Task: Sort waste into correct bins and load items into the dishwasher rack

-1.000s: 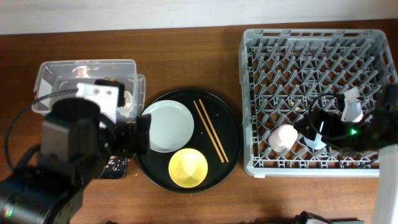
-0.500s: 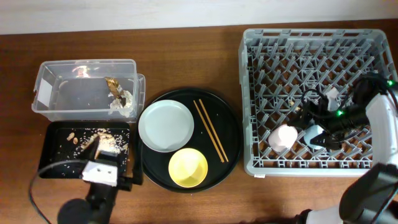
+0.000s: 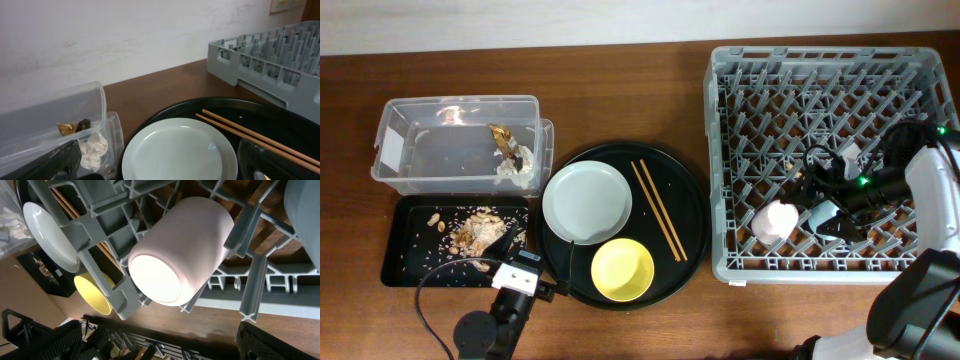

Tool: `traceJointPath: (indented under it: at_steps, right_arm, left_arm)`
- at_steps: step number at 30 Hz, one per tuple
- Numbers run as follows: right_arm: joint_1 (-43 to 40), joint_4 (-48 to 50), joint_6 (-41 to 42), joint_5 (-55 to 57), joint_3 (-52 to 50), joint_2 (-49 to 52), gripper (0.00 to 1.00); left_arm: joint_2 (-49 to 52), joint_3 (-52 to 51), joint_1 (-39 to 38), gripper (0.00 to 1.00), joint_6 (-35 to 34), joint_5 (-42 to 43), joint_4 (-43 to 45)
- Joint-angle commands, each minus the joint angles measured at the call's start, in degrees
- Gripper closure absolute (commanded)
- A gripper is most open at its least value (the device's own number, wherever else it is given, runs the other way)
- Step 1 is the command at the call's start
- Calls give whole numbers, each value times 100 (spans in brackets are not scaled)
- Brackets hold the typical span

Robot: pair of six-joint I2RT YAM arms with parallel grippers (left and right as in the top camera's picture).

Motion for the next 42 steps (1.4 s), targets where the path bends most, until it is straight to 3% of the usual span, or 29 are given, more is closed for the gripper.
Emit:
traceJointPath:
  at_steps: [1, 4, 6, 9, 12, 14, 16, 19, 21, 23, 25, 27, 29, 31, 33, 37, 40, 41, 42]
  right_arm:
    - [-11, -2, -39, 31, 33, 31, 1]
    - [-11, -2, -37, -59, 33, 33, 1]
    - [-9, 216, -39, -745, 35, 31, 1]
    - [461, 17, -874, -1244, 39, -289, 1]
    - [2240, 625, -660, -658, 39, -1366, 1]
    - [4155, 1480, 1040, 1403, 39, -1856, 1]
    - [5700, 2135, 2284, 2417, -26, -1711, 1]
    - [6616, 2562, 2695, 2533, -96, -887, 1]
    - [6769, 2754, 2691, 2194, -96, -50, 9]
    - [6758, 2804, 2730, 2055, -96, 791, 25]
    - [6719, 2813, 2820, 2057, -96, 1217, 30]
    - [6719, 2811, 2820, 2192, -98, 1434, 41]
    - [6719, 2806, 2820, 2323, -98, 1440, 57]
    - [6719, 2640, 2820, 2498, -98, 1438, 82]
    - [6677, 2367, 2815, 2708, -96, 1357, 95]
    - [6605, 2393, 2800, 3130, -94, 404, 96]
    - [6470, 2426, 2798, 4411, 57, -837, 96]
    - [6159, 2422, 2804, 5661, 175, -1617, 96]
    - [5969, 2420, 2874, 6227, 175, -1834, 96]
  left_arm:
    - [-46, -17, 33, 1, 72, 103, -26]
    - [-46, -17, 33, 1, 72, 101, -26]
    - [-46, -17, 33, 1, 72, 103, -26]
    - [-46, -17, 33, 1, 74, 103, -26]
    - [-46, -17, 31, 1, 74, 103, -26]
    - [-46, -17, 33, 1, 74, 103, -26]
    - [-46, -17, 33, 1, 74, 103, -26]
    - [-46, -17, 33, 1, 74, 103, -26]
    - [-46, -17, 33, 1, 72, 103, -26]
    - [-46, -17, 33, 1, 74, 103, -26]
    - [-46, -17, 33, 0, 74, 103, -26]
    - [-46, -17, 33, 1, 74, 103, -26]
    - [-46, -17, 33, 1, 74, 101, -26]
    - [-46, -17, 33, 1, 74, 103, -26]
    - [-46, -17, 33, 1, 74, 103, -26]
    - [-46, -17, 33, 1, 72, 103, -26]
    - [-46, -17, 33, 1, 74, 103, -26]
    - [-46, -17, 33, 1, 74, 103, -26]
    - [-46, -17, 33, 1, 74, 103, -26]
